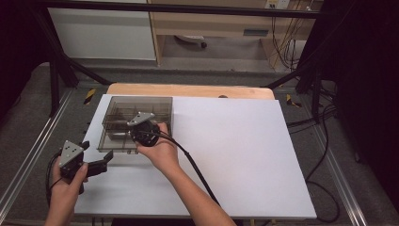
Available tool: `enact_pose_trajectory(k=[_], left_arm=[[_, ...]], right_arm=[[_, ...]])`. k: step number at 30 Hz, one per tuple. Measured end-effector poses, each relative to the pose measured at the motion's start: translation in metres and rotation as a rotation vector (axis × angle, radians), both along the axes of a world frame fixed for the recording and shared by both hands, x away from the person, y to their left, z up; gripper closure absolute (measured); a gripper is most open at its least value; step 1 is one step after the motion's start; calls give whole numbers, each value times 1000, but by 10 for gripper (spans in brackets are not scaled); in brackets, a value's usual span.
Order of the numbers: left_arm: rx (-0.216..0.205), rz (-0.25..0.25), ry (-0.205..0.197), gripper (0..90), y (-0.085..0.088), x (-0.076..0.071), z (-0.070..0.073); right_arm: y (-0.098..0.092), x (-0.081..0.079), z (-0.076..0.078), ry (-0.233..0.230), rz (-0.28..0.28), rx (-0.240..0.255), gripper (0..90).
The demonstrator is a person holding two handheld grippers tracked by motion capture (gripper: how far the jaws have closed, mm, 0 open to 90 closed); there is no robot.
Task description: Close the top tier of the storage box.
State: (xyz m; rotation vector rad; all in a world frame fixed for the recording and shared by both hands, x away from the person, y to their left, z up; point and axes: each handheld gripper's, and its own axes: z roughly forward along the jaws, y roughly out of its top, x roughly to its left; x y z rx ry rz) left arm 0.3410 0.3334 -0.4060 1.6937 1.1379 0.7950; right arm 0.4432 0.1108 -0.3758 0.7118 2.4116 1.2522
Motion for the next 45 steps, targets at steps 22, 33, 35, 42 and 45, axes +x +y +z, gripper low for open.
enact_pose_trajectory(k=[22, 33, 35, 42, 45], left_arm=[[6, -7, 7, 50, -1, 0, -1], [15, 1, 7, 50, -3, -2, -1], [15, 1, 7, 50, -3, -2, -1], [14, -5, 7, 50, -3, -2, -1], [16, -8, 7, 50, -4, -2, -1]], right_arm=[[-23, -32, 20, -82, -23, 38, 412], [-35, -47, 30, -107, -37, 44, 76], [-36, -47, 30, -105, -43, 34, 61], [-42, -43, 30, -99, -71, 34, 36], [-48, -42, 30, -98, -79, 36, 33]])
